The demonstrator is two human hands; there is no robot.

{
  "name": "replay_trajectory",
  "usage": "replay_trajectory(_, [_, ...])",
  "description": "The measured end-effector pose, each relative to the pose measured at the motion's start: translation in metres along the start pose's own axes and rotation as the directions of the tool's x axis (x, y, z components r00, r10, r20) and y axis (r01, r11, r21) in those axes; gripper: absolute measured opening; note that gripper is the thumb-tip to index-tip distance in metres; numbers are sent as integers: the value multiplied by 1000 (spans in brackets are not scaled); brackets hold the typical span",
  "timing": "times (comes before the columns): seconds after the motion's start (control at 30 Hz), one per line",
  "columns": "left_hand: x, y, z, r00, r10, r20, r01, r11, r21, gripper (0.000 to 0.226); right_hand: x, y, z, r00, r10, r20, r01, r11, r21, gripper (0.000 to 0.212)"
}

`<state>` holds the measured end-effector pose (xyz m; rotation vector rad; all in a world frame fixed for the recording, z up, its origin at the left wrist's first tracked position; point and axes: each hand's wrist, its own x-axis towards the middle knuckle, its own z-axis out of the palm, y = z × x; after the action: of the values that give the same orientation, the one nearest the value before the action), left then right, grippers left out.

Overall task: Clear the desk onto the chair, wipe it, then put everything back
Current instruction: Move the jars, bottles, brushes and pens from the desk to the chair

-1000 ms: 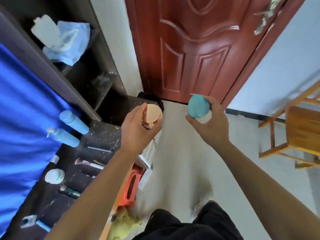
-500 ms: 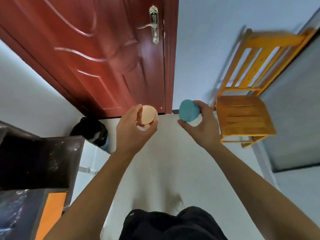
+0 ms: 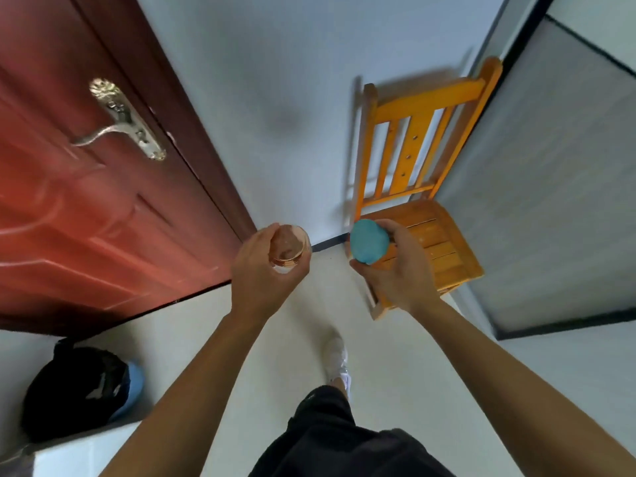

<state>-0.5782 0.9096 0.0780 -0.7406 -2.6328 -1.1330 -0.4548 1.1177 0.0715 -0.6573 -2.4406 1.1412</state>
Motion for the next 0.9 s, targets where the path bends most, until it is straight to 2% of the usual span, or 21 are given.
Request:
replay_trajectory(0.07, [36, 10, 39, 997, -9, 71, 10, 1000, -17, 67, 37, 25, -18, 998, 67, -11, -68, 997, -27, 77])
replay_trajectory(0.23, [111, 42, 127, 976, 92, 199, -81, 995, -61, 64, 118, 86, -57, 983, 170, -76, -176, 980, -93, 78])
replay_trajectory(0.43, [148, 62, 206, 942, 120, 313, -111, 993, -44, 69, 168, 153, -77, 961, 262, -93, -271, 957, -107, 75])
replay_trajectory(0.57, [147, 66, 262, 935, 11, 355, -12, 1000, 3, 72, 203, 214, -74, 957, 290, 27, -288, 955, -78, 72])
replay_trajectory(0.73, [129, 51, 343, 945, -180, 271, 156, 982, 108, 71, 246, 302, -44, 936, 308, 171, -304, 951, -48, 72])
replay_trajectory(0.9, [102, 21, 442, 866, -449, 220, 423, 892, 158, 73, 272, 392, -1, 935, 238, 261, -219, 971, -99, 72])
